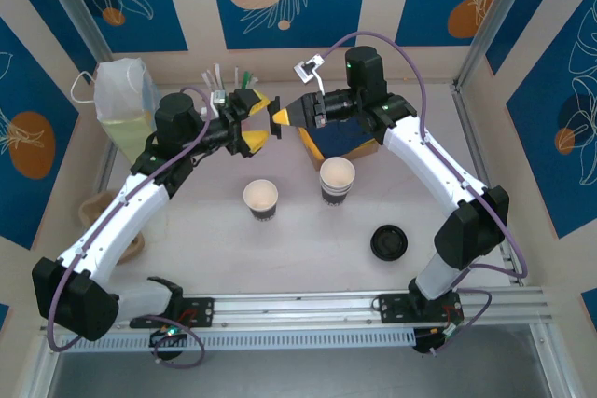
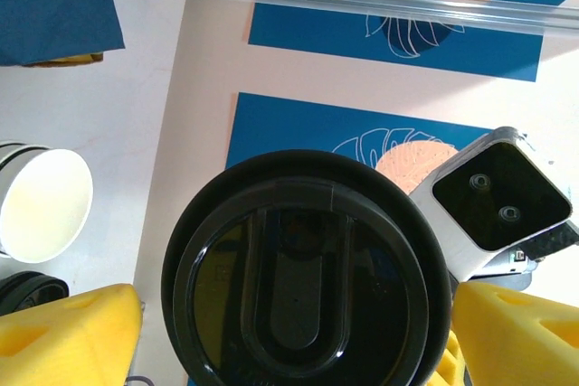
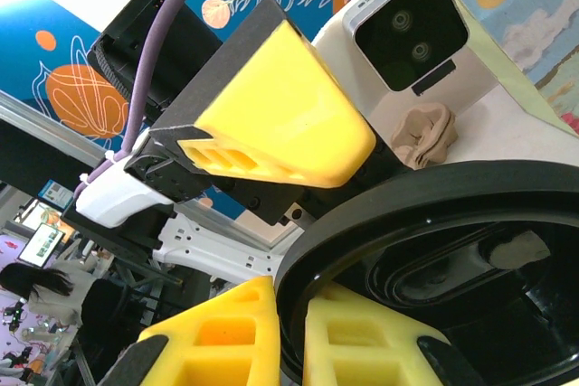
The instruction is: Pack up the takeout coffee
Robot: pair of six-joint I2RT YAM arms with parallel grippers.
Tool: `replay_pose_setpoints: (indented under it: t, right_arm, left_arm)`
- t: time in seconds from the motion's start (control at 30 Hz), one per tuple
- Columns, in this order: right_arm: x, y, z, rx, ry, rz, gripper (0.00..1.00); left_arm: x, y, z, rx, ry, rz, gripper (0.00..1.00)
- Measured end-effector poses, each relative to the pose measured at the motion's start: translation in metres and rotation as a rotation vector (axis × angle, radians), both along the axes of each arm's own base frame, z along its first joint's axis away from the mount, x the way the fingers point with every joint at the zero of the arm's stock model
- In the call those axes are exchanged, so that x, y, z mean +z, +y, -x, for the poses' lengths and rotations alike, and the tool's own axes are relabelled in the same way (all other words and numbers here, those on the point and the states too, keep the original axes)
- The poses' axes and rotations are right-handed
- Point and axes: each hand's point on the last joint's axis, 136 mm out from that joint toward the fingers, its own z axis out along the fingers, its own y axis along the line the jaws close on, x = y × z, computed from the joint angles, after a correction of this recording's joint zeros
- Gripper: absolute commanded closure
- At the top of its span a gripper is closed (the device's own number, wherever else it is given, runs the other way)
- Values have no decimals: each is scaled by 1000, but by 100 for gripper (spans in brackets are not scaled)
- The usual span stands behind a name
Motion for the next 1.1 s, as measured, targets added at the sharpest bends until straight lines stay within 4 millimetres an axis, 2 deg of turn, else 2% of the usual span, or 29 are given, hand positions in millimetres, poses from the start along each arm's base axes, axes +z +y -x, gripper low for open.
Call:
replay_pose_setpoints:
  t: [0.43, 1.1]
  right_arm:
    - [4, 6, 7, 27, -12, -7, 90]
    - [1, 13, 11, 58, -28, -8, 90]
  left_arm:
    - [0, -3, 9, -40, 16, 24, 11]
    - [2, -1, 12, -40, 1, 58, 21]
